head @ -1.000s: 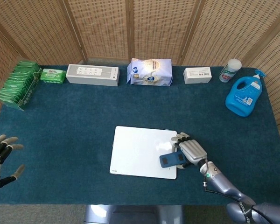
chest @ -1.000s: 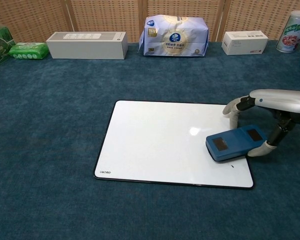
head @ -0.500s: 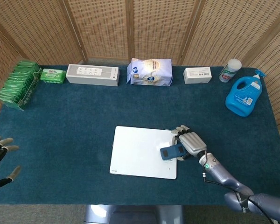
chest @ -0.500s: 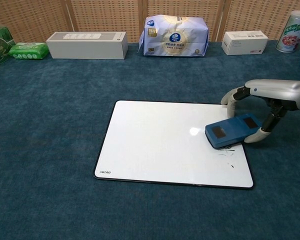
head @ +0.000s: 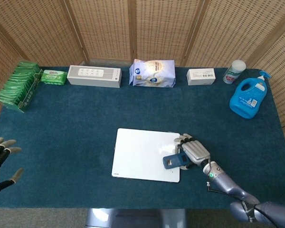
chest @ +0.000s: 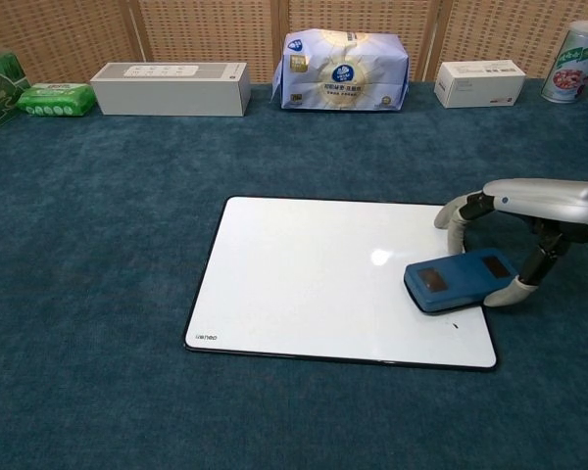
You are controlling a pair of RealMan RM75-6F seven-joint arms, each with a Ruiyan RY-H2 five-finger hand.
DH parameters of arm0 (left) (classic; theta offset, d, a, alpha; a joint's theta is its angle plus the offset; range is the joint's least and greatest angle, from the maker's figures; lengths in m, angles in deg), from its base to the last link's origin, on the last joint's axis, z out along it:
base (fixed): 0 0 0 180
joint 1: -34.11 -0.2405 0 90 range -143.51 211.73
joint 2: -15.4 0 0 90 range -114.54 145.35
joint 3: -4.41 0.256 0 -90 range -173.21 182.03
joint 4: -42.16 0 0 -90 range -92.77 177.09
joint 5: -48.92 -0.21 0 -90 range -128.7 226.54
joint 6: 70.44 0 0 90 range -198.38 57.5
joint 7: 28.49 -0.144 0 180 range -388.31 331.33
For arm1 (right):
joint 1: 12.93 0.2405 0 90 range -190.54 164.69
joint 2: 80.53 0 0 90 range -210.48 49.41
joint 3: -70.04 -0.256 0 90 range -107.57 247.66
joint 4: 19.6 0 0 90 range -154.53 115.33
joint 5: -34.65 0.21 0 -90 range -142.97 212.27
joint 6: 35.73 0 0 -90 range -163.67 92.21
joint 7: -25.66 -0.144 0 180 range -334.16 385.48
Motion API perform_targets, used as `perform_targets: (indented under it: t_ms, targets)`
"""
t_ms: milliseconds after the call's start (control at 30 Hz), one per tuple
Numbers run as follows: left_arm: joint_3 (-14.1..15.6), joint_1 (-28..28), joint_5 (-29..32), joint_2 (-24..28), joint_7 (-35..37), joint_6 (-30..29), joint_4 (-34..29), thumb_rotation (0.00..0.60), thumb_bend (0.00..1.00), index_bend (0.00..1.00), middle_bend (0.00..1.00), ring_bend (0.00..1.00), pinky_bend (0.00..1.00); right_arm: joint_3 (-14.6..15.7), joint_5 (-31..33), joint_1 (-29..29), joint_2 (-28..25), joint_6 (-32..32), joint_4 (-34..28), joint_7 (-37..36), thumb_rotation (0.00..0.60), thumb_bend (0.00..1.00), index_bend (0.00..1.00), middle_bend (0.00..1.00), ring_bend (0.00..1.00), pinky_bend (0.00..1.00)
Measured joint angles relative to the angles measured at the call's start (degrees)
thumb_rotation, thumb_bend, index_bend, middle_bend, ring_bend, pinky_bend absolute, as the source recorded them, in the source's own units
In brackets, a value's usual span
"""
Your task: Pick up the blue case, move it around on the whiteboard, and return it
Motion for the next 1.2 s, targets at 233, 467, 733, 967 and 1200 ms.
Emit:
perform_targets:
  t_ms: [233, 467, 733, 967, 1200]
  targets:
    - [-0.08, 0.3, 0.34, -0.34, 0.09, 0.53, 0.29, 0.6, 0.32, 0.34, 0.26, 0.16, 0.02, 0.73, -0.5, -0.23, -0.25, 0.7, -3.77, 2.47, 0.6, 0.17, 0.77, 0.17, 0.0, 0.0]
    - [-0.14, 0.36, 0.32, -0.27, -0.04, 0.5, 0.23, 0.6, 0.32, 0.34, 0.26, 0.16, 0.02, 0.46, -0.14, 0.5, 0.59, 0.94, -6.46, 5.53, 0.6, 0.17, 0.77, 0.17, 0.0, 0.0]
    - [0.0, -0.15, 0.31, 0.12, 0.14, -0.27, 0.23, 0.6, 0.32, 0.34, 0.26, 0.16, 0.02, -0.7, 0.83, 1.75, 1.71, -0.42, -4.38, 4.81, 0.6, 0.18, 0.77, 0.17, 0.0, 0.0]
    - [0.13, -0.32, 0.11, 0.28, 0.38, -0.46, 0.33, 0.6, 0.32, 0.34, 0.26, 0.16, 0.02, -1.11, 0.91, 2.41, 2.4, -1.8, -1.25, 2.29, 0.6, 0.17, 0.77, 0.17, 0.0, 0.0]
    - [0.16, -0.41, 0.04, 0.37, 0.3, -0.56, 0.25, 0.6, 0.32, 0.34, 0.26, 0.16, 0.02, -0.98, -0.1, 2.57, 2.94, -2.17, 0.77, 0.48, 0.6, 0.17, 0.77, 0.17, 0.0, 0.0]
